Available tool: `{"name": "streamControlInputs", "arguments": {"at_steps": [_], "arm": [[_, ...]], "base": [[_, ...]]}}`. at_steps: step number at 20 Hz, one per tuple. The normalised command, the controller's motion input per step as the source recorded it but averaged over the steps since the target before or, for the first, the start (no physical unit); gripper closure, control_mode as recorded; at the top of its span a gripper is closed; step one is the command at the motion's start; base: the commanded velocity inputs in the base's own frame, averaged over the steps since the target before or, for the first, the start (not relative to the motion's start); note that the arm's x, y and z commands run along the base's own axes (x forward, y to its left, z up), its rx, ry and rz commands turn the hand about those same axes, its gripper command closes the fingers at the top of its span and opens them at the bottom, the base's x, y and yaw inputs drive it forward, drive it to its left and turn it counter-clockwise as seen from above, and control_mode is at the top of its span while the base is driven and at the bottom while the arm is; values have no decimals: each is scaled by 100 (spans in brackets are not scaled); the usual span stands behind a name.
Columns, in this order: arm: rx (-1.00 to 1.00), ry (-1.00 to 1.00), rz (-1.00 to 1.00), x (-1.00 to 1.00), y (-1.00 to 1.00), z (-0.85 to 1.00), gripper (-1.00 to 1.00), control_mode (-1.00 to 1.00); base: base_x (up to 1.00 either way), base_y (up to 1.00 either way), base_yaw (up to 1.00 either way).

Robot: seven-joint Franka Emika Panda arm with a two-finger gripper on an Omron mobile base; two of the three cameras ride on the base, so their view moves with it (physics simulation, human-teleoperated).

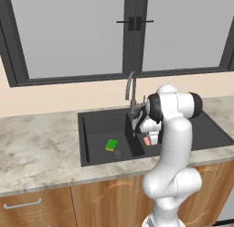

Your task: Pick up the sponge and bar soap from the sink, and place them back in the shelves.

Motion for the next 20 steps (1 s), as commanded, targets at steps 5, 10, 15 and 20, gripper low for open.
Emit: {"name": "streamControlInputs", "arguments": {"at_steps": [5,10,15,20], "arm": [[0,0,0,1,0,-7,-100,-100],[0,0,0,0,0,-3,-100,-100],[0,0,0,0,0,0,-100,-100],[0,0,0,0,0,-1,-100,-100]], "base": [[0,0,0],[0,0,0],[0,0,0],[0,0,0]]}}
